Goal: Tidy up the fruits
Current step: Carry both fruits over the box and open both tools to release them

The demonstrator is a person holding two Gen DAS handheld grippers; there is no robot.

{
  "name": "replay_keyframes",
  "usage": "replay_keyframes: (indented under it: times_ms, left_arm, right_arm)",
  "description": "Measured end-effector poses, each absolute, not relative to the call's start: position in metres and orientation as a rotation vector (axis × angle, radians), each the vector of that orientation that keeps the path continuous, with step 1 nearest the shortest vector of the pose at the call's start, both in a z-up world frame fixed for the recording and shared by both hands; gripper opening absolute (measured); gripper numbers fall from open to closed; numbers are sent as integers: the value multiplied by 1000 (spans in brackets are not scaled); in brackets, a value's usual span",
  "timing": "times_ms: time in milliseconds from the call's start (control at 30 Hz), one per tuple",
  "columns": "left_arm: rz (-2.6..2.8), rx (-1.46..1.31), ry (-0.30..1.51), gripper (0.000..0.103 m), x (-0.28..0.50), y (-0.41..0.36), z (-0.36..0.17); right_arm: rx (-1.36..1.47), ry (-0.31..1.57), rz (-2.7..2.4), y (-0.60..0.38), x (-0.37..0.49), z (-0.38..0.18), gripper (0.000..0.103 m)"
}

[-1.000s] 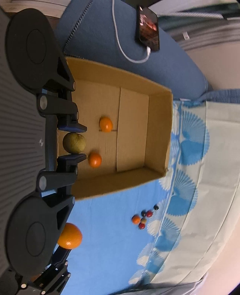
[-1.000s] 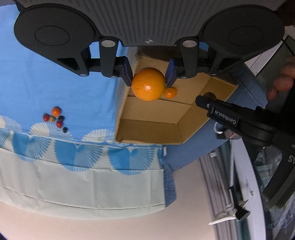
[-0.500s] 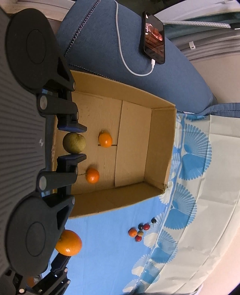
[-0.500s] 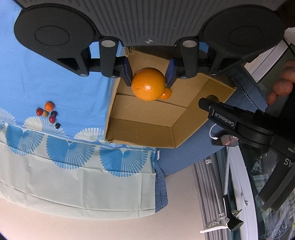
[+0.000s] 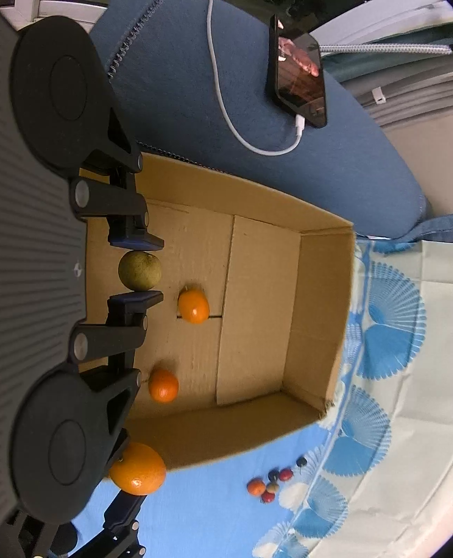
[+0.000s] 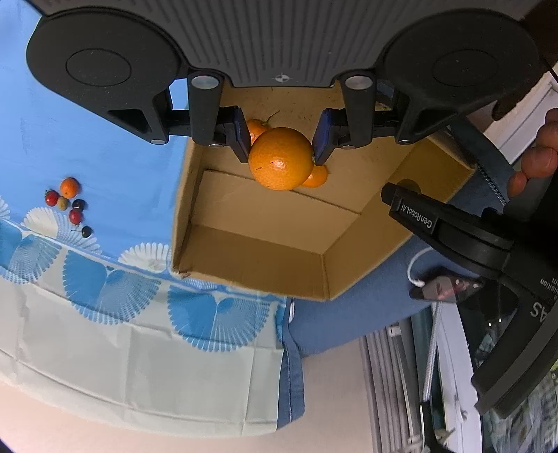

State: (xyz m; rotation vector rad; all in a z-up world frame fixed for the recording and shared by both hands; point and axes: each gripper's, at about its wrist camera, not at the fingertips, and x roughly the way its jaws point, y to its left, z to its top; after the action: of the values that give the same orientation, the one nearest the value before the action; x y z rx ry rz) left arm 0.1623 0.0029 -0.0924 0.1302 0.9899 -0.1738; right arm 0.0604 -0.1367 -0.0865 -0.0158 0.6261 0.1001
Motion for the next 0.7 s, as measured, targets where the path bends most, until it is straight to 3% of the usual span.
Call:
replay_keyframes:
  times_ms: [700]
  left_arm:
    - [-133,241,1109,27,210,-8,-170]
  right_arm:
    - [-72,747,86,-138,109,-140,40]
